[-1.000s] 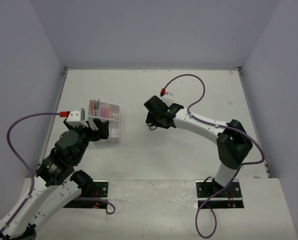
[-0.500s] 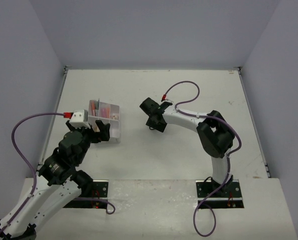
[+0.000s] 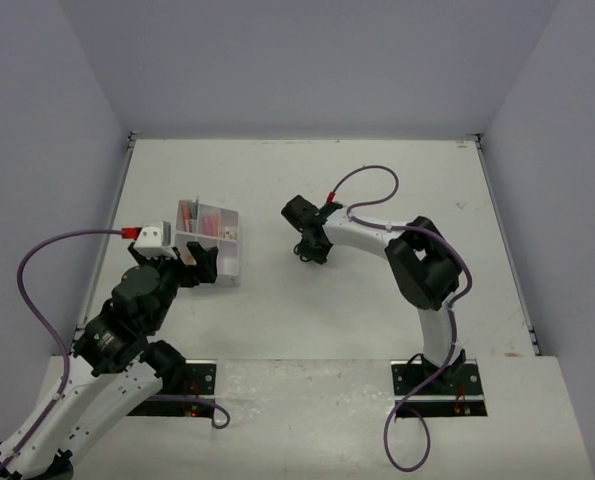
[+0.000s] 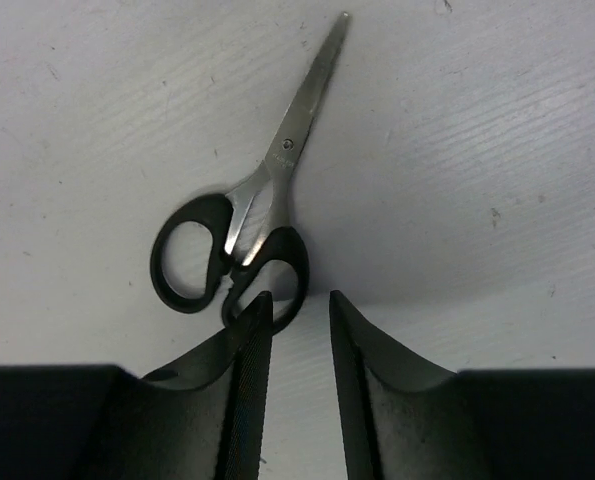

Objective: Sort the stationery into containers
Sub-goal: Pick up the scissors from the center of the board.

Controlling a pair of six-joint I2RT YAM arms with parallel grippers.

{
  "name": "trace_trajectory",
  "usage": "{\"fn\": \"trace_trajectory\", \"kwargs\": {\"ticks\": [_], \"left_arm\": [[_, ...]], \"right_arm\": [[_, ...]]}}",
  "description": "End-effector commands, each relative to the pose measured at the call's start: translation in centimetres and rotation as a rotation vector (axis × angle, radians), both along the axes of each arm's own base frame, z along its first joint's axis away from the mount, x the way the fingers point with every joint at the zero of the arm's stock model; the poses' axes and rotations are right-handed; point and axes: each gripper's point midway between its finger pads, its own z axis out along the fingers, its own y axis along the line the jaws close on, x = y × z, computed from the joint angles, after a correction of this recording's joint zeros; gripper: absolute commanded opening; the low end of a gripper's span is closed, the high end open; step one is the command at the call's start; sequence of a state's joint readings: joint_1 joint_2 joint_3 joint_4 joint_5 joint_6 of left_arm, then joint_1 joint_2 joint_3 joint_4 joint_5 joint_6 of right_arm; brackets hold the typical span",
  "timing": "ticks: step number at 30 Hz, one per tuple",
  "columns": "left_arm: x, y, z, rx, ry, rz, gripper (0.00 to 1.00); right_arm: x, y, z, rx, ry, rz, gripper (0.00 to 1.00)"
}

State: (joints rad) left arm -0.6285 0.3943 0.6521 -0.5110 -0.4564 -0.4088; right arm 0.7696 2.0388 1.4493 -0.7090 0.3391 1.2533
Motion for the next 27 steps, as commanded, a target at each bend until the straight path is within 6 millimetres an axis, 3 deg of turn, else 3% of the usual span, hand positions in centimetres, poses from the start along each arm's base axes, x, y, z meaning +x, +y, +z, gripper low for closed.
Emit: {"fn": "trace_trajectory", "kwargs": {"ticks": [1,3,4,11,14,18,20,24,27], "left_arm": [[0.1,0.0,0.2,-0.004,-0.012,0.001,1.0],[0.1,0.0,0.2,-0.003,-0.011,-0.001,1.0],[0.1,0.0,0.2,-0.003,-0.011,-0.002,1.0],[0.2,-0.5,0.2,0.0,-0.009,-0.028,1.0],[0.0,-1.9,0.7,-0.005,-0.029,-0.11,1.0],[-0.6,-5.2,1.9,-0.102,-0.05,-0.265,1.0],[-1.2,-8.5,1.3,-0.192,-0.003,-0.407,1.0],[-1.9,-13.4,1.6,-0.299,0.038,-0.629,1.0],[-1.6,-14.6,3.0,-0.345,-0.007,-0.676,1.0]], "right_arm": [[0.5,-0.3,-0.5,-0.002,0.01,-0.048,0.21],[0.2,-0.7,-0.8,-0.013,0.013,-0.049,0.13],[0.2,-0.7,-0.7,-0.015,0.012,-0.047,0.05],[-0.7,-1.7,-1.1,-0.032,0.019,-0.039,0.0],[-1.5,-1.9,-0.7,-0.011,-0.018,0.015,0.0],[-2.2,-1.4,2.6,0.033,-0.169,0.103,0.0],[-3.3,-1.1,5.5,0.028,-0.255,0.173,0.0],[-4.8,-0.8,8.2,-0.011,-0.339,0.289,0.0],[-5.9,-0.1,10.6,0.087,-0.391,0.324,0.0]]}}
